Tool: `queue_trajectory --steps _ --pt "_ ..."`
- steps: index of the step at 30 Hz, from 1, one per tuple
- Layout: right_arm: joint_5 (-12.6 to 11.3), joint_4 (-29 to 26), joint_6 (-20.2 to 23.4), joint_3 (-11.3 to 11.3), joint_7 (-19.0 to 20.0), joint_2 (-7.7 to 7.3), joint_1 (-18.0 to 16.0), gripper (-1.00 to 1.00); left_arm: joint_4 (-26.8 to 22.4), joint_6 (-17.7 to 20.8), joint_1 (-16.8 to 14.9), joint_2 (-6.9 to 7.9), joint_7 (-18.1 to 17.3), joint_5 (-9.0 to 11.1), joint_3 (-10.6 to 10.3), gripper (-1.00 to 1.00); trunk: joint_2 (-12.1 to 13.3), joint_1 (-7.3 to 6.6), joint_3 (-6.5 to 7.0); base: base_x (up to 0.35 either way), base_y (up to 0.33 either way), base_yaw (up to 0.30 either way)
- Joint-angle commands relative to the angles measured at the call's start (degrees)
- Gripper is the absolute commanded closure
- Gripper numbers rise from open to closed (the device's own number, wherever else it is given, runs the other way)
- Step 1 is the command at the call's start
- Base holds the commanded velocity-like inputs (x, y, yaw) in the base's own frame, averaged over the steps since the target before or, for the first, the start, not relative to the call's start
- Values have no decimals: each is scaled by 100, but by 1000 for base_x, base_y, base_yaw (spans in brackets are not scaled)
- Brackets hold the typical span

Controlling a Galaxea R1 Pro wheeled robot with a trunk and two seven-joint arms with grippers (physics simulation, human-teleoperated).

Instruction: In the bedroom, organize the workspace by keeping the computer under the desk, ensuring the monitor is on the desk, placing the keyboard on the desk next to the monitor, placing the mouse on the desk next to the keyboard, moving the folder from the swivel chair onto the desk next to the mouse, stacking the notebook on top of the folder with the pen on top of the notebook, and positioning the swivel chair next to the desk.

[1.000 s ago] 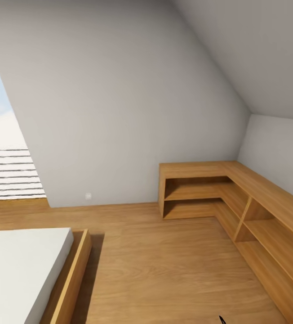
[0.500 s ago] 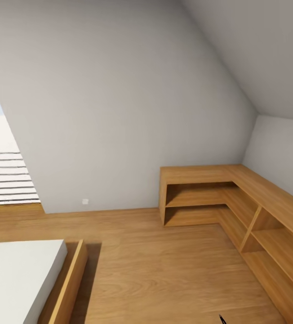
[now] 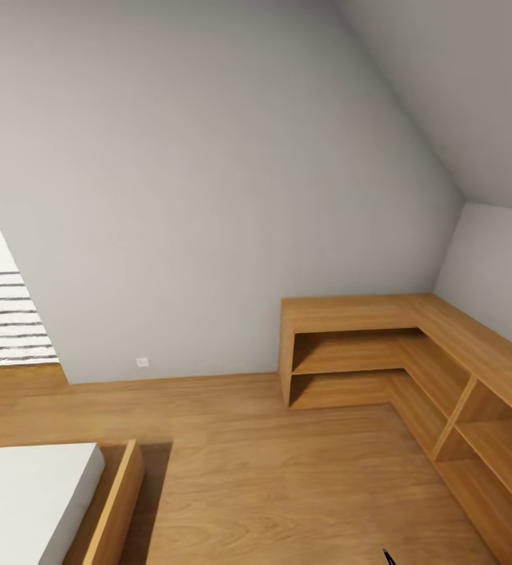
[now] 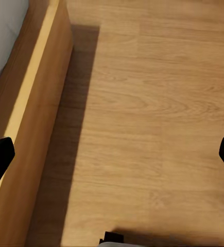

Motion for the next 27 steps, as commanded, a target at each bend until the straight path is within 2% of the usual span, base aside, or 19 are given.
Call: queue_trajectory --steps 1,16,27 --pt "-56 13 -28 51 3 3 -7 -100 1 -6 -4 1 -59 63 -8 -100 -12 7 -13 332 0 0" --pt "-66 13 -28 56 5 20 -7 -100 1 8 -4 1 -60 67 -8 -100 -12 7 -13 332 0 -11" --pt "-69 12 -28 52 4 20 -7 -100 1 9 -4 1 -60 67 -8 -100 -12 7 -13 332 0 -213"
